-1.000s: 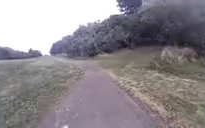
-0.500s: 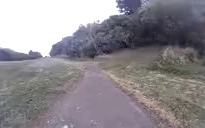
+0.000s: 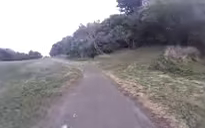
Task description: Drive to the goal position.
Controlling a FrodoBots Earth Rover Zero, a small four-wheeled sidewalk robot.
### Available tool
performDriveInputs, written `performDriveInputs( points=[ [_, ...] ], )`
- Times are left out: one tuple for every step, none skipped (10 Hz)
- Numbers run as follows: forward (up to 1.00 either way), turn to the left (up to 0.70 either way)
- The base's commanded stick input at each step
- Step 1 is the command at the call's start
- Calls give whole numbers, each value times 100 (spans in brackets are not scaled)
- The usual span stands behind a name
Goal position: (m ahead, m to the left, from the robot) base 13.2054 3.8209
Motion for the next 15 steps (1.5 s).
performDriveInputs(
  points=[
    [45, 6],
    [45, 2],
    [45, 0],
    [45, 0],
    [45, 0],
    [45, 0],
    [45, 0],
    [45, 0],
    [45, 0],
    [45, 0],
    [45, 0],
    [45, 0],
    [45, 0],
    [45, 0],
    [45, 0]
  ],
)
